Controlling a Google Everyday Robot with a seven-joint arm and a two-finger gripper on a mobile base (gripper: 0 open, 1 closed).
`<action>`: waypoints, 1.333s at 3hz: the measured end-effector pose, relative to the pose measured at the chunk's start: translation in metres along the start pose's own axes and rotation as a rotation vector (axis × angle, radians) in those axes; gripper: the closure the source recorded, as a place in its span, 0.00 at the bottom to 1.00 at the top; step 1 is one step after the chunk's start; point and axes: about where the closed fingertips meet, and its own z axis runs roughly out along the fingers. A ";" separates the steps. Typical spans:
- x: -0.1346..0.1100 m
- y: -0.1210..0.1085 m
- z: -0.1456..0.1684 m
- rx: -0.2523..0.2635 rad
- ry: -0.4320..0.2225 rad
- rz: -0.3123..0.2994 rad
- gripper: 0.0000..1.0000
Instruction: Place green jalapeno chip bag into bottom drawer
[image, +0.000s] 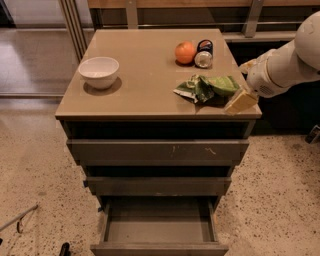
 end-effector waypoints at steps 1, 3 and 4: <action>0.003 -0.001 0.010 0.003 0.000 0.007 0.38; 0.010 -0.001 0.023 0.004 0.005 0.012 0.73; 0.010 -0.001 0.023 0.004 0.005 0.012 0.96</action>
Offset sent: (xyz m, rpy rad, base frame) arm 0.0188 -0.0062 -0.0345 0.0011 0.0021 -0.0254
